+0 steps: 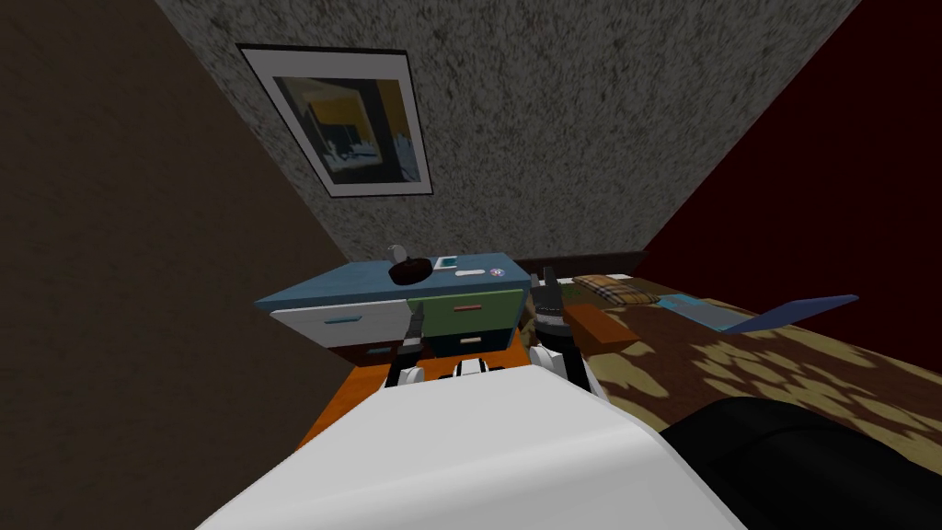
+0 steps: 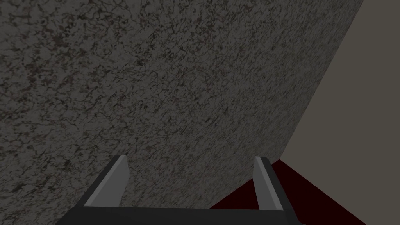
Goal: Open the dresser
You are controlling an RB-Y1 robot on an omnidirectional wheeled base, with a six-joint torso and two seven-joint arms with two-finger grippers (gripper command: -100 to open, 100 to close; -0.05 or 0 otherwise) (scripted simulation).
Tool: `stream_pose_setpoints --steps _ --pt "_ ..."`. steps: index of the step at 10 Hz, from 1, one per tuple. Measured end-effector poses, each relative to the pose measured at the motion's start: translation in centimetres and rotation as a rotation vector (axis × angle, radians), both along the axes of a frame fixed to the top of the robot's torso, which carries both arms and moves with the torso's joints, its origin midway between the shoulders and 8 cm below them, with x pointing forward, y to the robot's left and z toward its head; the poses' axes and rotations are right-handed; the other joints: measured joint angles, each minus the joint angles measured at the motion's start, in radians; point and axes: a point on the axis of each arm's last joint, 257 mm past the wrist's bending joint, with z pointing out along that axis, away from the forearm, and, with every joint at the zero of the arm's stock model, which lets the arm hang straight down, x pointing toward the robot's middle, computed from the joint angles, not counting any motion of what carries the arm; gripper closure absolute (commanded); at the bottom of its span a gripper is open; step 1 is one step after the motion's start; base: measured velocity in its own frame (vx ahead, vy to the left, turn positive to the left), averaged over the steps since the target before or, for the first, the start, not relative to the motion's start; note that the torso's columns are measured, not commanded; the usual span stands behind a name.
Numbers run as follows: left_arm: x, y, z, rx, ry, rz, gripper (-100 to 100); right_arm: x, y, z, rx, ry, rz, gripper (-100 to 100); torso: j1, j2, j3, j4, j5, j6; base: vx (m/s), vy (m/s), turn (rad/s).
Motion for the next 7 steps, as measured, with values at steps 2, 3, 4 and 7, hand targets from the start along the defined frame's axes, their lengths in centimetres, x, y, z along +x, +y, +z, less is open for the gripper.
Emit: stream_pose_setpoints --steps 2,3,4,7 --pt "0.6 -0.9 -1.8 0.012 0.034 -0.005 -100 0.0 0.0 0.0 0.0 0.0 0.0 0 0.0 0.0 0.0 0.0 0.0 0.0 -0.001 -0.017 -0.015" --pt "0.8 -1.0 -2.5 0.02 0.051 -0.005 -100 0.0 0.0 0.0 0.0 0.0 0.0 0 0.0 0.0 0.0 0.0 0.0 0.0 -0.005 -0.015 -0.002" --pt "0.9 -1.4 -3.5 0.025 0.07 -0.008 -100 0.0 0.0 0.0 0.0 0.0 0.0 0 0.0 0.0 0.0 0.0 0.0 0.0 -0.005 -0.012 -0.003" --pt "1.3 -2.3 -5.9 0.04 0.115 -0.017 -100 0.0 0.0 0.0 0.0 0.0 0.0 0 -0.001 0.0 0.0 0.0 0.0 0.0 -0.007 -0.019 -0.003"
